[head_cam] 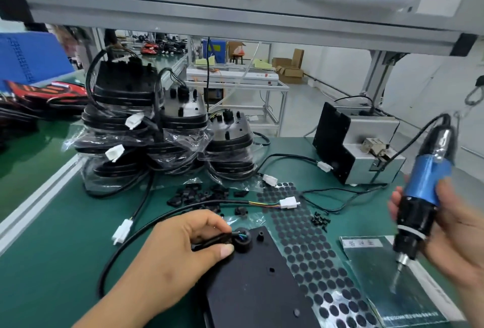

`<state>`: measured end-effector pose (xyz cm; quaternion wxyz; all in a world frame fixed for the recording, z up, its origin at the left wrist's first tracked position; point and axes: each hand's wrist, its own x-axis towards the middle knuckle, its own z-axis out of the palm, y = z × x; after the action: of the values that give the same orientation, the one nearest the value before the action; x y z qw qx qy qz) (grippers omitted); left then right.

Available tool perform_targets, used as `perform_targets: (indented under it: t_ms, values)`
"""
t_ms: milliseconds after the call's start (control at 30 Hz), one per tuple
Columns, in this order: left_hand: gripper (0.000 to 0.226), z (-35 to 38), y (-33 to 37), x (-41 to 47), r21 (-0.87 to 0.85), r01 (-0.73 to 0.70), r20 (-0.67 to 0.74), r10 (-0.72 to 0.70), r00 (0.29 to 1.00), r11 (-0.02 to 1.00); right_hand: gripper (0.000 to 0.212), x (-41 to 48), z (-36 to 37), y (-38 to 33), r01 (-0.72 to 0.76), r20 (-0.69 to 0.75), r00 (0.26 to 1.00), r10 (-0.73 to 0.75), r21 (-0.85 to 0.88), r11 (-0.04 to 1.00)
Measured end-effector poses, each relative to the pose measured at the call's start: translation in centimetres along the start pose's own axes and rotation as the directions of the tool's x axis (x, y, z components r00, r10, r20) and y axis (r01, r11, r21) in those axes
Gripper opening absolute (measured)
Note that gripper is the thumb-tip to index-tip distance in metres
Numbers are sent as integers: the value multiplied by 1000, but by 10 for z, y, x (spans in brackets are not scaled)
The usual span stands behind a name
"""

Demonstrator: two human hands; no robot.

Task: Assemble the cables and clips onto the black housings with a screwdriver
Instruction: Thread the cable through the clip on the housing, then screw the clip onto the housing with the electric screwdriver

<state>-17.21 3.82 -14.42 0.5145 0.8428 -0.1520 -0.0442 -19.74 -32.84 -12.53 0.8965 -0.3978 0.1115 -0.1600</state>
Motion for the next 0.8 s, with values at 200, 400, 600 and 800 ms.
perform_targets:
  t_ms: [200, 400, 600, 800]
  values:
    - [27, -1, 1, 0, 19, 26, -21, -26, 999, 999, 68, -19, 54, 19, -162, 392, 916, 82, 174, 971]
    - [25, 1, 0, 2, -9, 31, 8, -31, 999, 999, 50, -45, 129, 45, 182, 274, 946, -170, -18, 983]
    - [25, 2, -5, 5, -35, -4, 7, 4, 1000, 999, 39, -52, 170, 80, 189, 458, 875, -158, -21, 982]
    - [26, 3, -9, 6, -71, -1, 11, 2, 1000, 997, 39, -52, 194, 89, 223, 537, 829, -157, -59, 973]
